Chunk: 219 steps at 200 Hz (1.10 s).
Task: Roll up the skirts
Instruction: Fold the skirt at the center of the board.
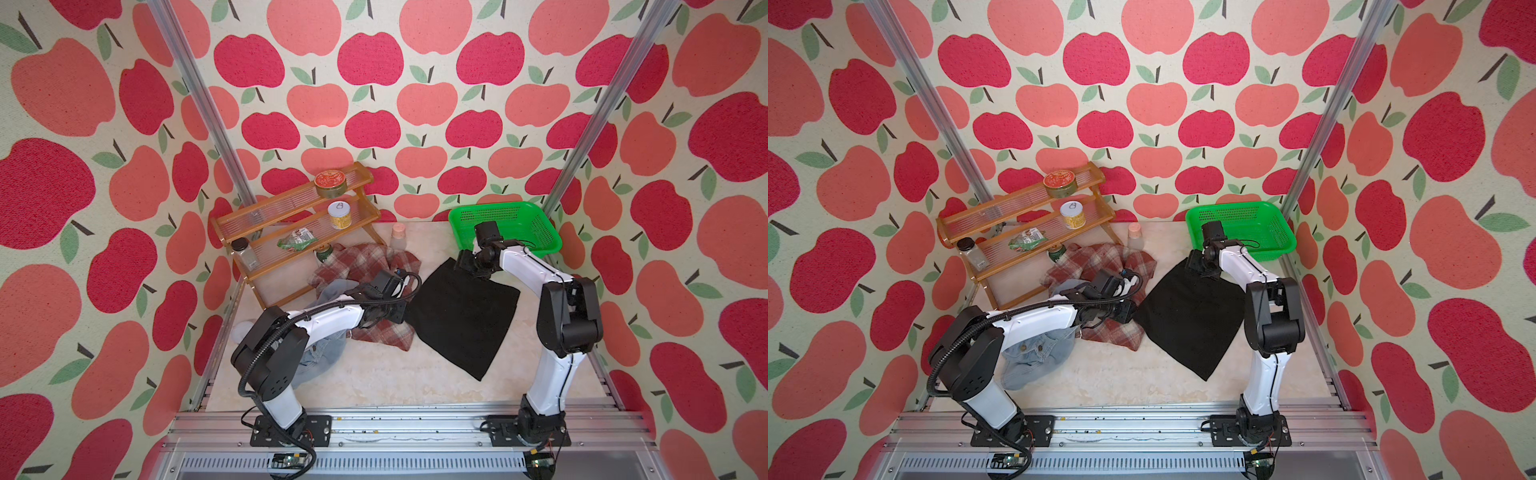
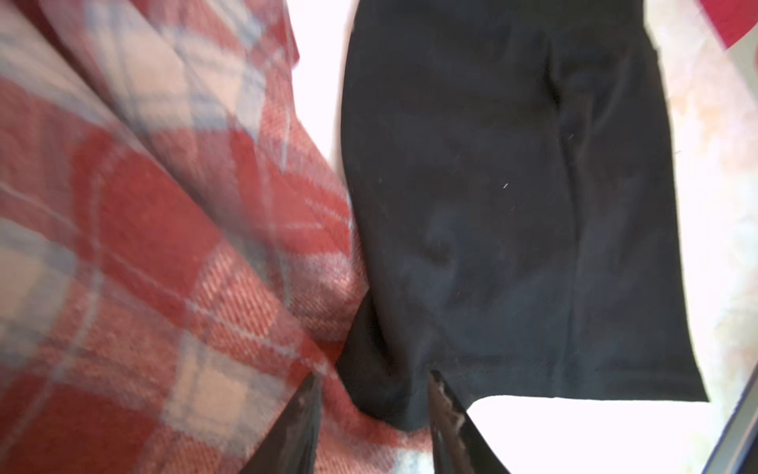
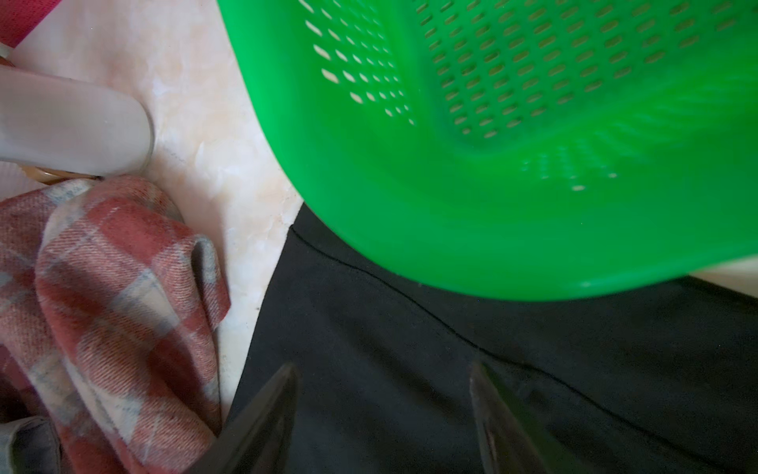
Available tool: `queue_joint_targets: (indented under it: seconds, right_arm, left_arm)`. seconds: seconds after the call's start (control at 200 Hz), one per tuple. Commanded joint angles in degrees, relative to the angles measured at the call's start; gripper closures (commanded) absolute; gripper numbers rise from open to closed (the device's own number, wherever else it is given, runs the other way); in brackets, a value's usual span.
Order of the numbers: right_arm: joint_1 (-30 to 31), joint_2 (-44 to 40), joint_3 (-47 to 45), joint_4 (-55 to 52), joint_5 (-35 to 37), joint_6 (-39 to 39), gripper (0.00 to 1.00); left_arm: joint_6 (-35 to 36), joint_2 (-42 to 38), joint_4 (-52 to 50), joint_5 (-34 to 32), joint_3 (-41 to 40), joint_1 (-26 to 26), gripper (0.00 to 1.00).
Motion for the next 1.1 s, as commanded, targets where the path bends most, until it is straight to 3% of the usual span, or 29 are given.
queue_joint_targets:
  seconds: [0.0, 0.425, 0.575, 0.66, 0.8, 0.915, 1.09]
  right_arm:
    - [-0.30, -1.48, -0.91, 0.78, -1.26, -0.82, 0.30]
    - [-1.67, 1.59, 0.51, 0.95, -1.77, -0.76, 0.30]
    - [-2.31, 3.66, 3.14, -0.42, -1.25, -1.71, 0.30]
    - [-2.45, 4.90, 4.68, -0.87, -1.22, -1.82, 0.30]
    - [-2.55, 7.55, 8.24, -2.69, -1.35, -2.13, 0.30]
    - [-2.55, 8.50, 9.85, -2.87, -1.61, -2.06, 0.30]
    - [-2.59, 9.49, 11.90, -2.92, -2.36, -1.54, 0.30]
  left_arm:
    - [2.35, 0.09, 1.24, 1.55, 2.96, 0.59, 0.56]
    - [0.71, 5.88, 0.77, 6.33, 2.66, 1.82, 0.58]
    - [-0.05, 5.84, 0.90, 8.02, 2.04, 1.98, 0.76]
    - [-0.43, 5.48, 0.82, 9.03, 2.04, 1.79, 0.80]
    - [0.32, 5.05, -0.64, 9.76, 2.22, 1.71, 0.77]
    - [0.88, 4.77, -2.25, 8.00, 1.72, 1.76, 0.61]
    - [0.53, 5.35, -2.44, 8.39, 1.90, 2.32, 0.61]
